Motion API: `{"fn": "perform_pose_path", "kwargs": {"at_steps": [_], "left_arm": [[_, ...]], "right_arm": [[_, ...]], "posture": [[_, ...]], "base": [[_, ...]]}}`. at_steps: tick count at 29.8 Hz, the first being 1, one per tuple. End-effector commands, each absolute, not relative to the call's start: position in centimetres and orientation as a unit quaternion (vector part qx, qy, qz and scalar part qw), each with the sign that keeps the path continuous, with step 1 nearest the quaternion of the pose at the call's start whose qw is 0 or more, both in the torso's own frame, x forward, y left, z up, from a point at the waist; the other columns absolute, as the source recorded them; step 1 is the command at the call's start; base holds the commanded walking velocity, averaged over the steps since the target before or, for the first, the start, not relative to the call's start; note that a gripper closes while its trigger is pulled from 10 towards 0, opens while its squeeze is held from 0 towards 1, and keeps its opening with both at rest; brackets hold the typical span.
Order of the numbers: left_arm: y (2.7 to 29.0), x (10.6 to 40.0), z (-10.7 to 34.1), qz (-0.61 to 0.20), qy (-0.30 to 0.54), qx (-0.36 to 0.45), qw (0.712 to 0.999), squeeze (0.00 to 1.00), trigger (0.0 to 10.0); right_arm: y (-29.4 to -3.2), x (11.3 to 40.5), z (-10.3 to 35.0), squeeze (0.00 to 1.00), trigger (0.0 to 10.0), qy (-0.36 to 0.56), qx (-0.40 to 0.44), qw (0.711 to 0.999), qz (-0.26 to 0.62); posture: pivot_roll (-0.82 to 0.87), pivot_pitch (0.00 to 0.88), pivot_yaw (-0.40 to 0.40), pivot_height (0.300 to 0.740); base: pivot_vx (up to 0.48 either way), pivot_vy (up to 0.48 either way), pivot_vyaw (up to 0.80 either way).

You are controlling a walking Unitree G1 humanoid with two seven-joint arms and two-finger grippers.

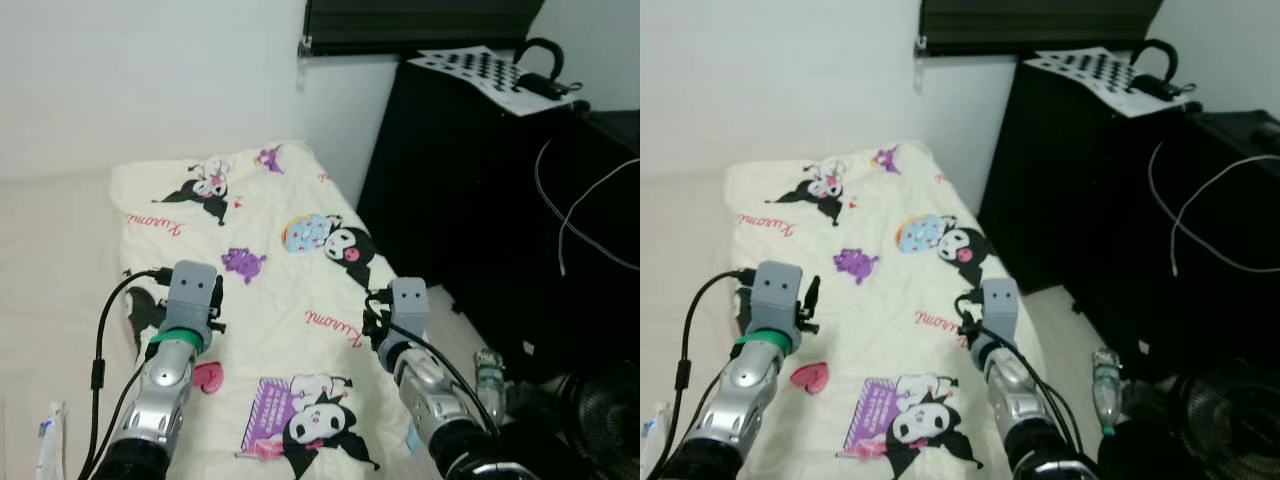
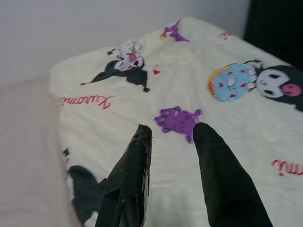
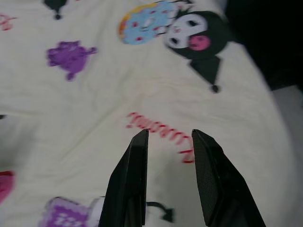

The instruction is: Clean up the room

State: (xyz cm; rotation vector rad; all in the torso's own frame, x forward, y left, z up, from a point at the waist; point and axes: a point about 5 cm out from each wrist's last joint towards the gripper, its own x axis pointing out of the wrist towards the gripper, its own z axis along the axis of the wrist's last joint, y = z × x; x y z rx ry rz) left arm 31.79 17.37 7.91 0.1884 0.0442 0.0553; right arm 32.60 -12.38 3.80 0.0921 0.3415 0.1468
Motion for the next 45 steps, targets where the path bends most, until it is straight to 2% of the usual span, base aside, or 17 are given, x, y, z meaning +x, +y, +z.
{"fn": "perform_pose_path", "kwargs": {"at_steps": [1,15,45], "left_arm": [[17.6,31.6,7.4,0.030,0.034,0.091,0.995,0.00,10.0],[17.7,31.1,7.4,0.041,0.030,0.095,0.994,0.00,10.0],[18.3,29.7,7.2,0.061,0.038,0.097,0.993,0.00,10.0]], "right_arm": [[-12.1,32.4,3.5,0.00,10.0,0.176,0.049,0.980,0.078],[-12.4,32.5,3.5,0.00,10.0,0.172,0.049,0.981,0.079],[-11.3,31.8,2.8,0.00,10.0,0.186,0.054,0.976,0.103]], "posture": [[0.05,0.000,-0.010,0.740],[0.08,0.000,-0.019,0.740],[0.10,0.017,-0.045,0.740]], "base": [[0.000,0.000,0.00],[0.000,0.000,0.00],[0.000,0.466,0.00]]}}
